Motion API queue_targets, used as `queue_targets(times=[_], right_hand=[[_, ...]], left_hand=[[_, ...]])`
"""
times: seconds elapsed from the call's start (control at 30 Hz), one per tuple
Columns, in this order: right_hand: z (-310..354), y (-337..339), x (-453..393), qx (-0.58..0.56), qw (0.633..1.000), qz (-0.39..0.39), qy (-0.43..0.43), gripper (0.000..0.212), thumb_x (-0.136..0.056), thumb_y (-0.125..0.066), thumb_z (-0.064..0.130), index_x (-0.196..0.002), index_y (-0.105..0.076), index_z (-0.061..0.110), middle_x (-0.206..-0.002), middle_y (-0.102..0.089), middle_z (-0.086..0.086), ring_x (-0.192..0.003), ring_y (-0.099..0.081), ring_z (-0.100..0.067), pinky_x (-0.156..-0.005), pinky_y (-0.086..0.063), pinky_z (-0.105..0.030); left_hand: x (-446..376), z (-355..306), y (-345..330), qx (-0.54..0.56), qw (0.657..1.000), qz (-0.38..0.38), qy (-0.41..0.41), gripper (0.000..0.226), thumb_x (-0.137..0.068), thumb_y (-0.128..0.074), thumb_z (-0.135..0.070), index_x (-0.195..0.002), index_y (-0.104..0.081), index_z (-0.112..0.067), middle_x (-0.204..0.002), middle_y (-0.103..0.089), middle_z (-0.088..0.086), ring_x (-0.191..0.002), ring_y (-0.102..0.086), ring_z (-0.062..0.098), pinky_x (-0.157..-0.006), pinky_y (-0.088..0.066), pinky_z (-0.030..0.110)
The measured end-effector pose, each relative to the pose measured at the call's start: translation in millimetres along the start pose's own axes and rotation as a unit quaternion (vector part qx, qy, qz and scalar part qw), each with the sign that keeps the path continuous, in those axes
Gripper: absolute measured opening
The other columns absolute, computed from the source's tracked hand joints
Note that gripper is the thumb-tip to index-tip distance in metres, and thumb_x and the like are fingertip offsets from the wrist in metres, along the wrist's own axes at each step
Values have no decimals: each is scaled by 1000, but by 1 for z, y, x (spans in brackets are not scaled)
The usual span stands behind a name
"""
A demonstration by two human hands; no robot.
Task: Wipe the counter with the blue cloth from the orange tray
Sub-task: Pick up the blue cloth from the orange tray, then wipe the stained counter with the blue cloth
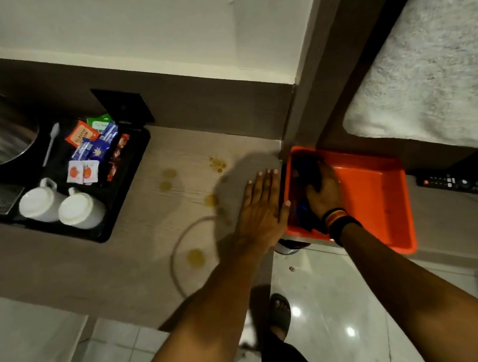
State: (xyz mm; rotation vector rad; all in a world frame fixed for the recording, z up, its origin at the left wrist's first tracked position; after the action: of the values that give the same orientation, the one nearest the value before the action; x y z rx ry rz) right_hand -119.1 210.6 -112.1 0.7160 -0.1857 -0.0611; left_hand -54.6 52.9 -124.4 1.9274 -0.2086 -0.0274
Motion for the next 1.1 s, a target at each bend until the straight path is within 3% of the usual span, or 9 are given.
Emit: queue_targets(times=[0.07, 0.13, 0.3, 0.4, 0.5, 0.6, 0.83, 1.0, 1.1], right_hand=[[20, 11, 24, -29, 999, -28, 21, 66, -87, -52, -8, -151, -38, 2, -160, -35, -22, -151, -29, -36, -126, -21, -50], [41, 13, 52, -25, 999, -34, 34, 67, -88, -51, -8, -152, -35, 1, -163, -28, -21, -153, -23, -35, -128, -16, -46], [90, -33, 141, -35, 999, 28, 14, 70, -93, -49, 3, -158, -25, 12, -169, -16, -12, -156, -14, -29, -129, -10, -48], [98, -84, 192, 34, 994, 101, 13, 69, -98, -50, 9, -159, -18, 9, -170, -6, -16, -157, -2, -33, -128, -5, -53], [91, -122, 220, 183, 974, 134, 23, 72, -102, -45, 35, -161, -10, 13, -169, 7, -16, -156, 12, -35, -124, 4, -61], [91, -129, 214, 247, 961, 85, 88, 71, -103, -29, 52, -161, -3, 21, -170, 10, -13, -157, 13, -31, -123, 12, -59], [90, -152, 177, 283, 954, 14, 101, 60, -103, -21, 47, -159, -13, 27, -170, -10, -8, -158, -6, -29, -126, -2, -60], [122, -168, 115, 287, 946, 41, 147, 59, -104, -27, 42, -159, -16, 26, -170, -14, -7, -158, -7, -28, -127, -3, -57], [130, -176, 133, 279, 934, 86, 204, 58, -103, -28, 38, -159, -17, 28, -170, -16, -2, -158, -7, -26, -127, -6, -56]], left_hand=[[8, 6, 16, 32, 999, 12, -8, 69, -112, -19, -47, -168, 7, -17, -180, 3, 7, -166, 6, 24, -136, -1, 50], [27, 19, 39, 29, 999, -38, -10, 68, -111, -24, -46, -169, -2, -18, -179, -9, 8, -166, -5, 27, -136, -4, 51], [103, 86, 82, 7, 994, -111, 24, 64, -109, -41, -34, -167, -23, -11, -174, -28, 16, -163, -22, 33, -133, -20, 56], [151, 141, 87, -12, 991, -110, 76, 65, -110, -41, -34, -167, -22, -9, -175, -23, 17, -164, -17, 33, -135, -12, 54], [185, 184, 85, -13, 988, -94, 120, 67, -111, -39, -37, -167, -19, -9, -176, -20, 18, -164, -17, 34, -135, -12, 54], [204, 207, 85, -17, 985, -89, 145, 70, -109, -31, -43, -167, -17, -6, -176, -19, 19, -164, -18, 35, -134, -14, 54], [204, 223, 71, -10, 982, -94, 163, 75, -105, -18, -48, -168, -12, -9, -178, -11, 14, -166, -7, 28, -136, -9, 53], [200, 226, 66, -22, 981, -100, 166, 74, -105, -24, -47, -168, -14, -9, -178, -12, 12, -166, -7, 27, -136, -9, 51], [201, 224, 68, -22, 981, -89, 170, 74, -105, -22, -48, -168, -12, -10, -179, -10, 12, -166, -6, 26, -136, -7, 50]])
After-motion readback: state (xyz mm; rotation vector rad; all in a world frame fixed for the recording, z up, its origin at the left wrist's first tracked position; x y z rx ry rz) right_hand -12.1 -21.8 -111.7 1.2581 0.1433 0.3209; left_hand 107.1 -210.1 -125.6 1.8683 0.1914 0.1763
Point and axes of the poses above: each hand's wrist, its own x-axis away from the middle knuckle, its own y-axis out of the back of the hand, z = x × y, the point moved 4 cm from there along -x, towards the middle knuckle
